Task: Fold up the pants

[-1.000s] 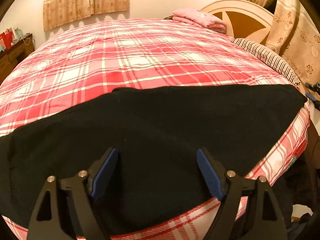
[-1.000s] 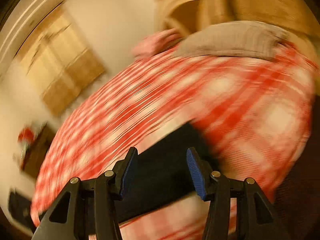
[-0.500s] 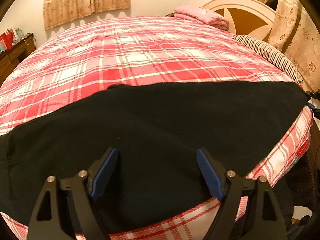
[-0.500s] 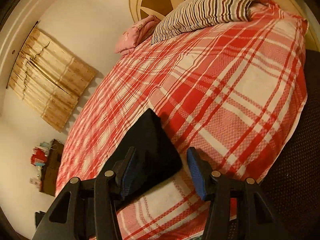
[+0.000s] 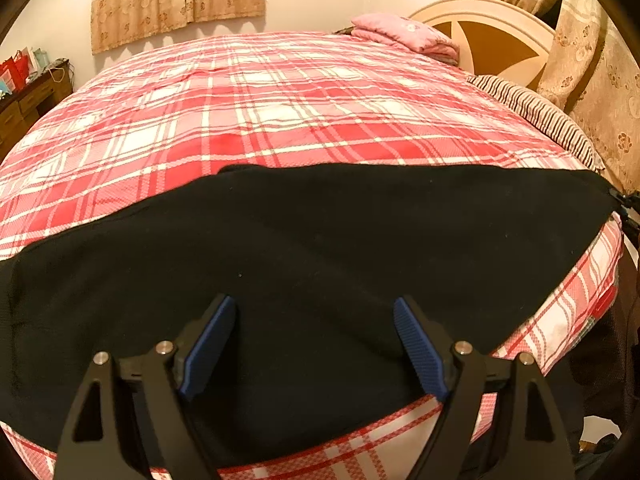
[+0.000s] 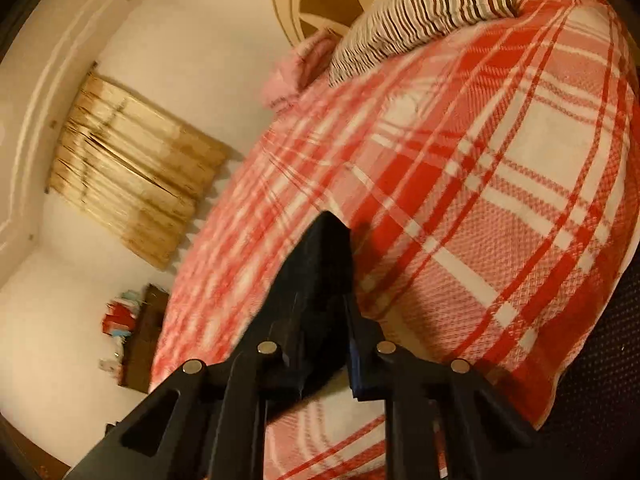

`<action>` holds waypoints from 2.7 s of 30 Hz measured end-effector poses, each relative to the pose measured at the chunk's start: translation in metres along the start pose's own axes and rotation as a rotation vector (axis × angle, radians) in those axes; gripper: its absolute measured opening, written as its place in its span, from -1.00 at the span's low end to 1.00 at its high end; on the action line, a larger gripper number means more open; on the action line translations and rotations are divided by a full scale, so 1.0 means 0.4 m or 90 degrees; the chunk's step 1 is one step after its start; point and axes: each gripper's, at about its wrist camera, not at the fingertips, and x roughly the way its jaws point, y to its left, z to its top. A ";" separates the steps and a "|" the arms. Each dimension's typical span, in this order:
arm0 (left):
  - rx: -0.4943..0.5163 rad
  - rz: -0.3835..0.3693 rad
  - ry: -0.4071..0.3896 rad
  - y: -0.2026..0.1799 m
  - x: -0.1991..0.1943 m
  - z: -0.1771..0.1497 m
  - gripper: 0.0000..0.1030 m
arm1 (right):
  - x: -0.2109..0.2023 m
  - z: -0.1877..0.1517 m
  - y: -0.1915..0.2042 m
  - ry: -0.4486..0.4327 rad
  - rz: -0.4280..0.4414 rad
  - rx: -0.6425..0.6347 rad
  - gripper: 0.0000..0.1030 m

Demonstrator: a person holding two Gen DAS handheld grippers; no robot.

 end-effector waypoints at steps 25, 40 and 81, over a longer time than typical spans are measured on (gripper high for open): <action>-0.059 -0.058 -0.047 0.057 -0.053 -0.007 0.64 | 0.325 -0.663 0.731 0.205 0.060 -0.659 -0.71; -0.017 -0.210 -0.015 -0.093 -0.007 0.051 0.63 | 0.308 -0.601 0.594 0.253 0.093 -0.634 -0.15; -0.058 -0.256 0.024 -0.107 0.039 0.067 0.62 | 0.356 -0.818 0.637 0.286 0.089 -0.808 -0.87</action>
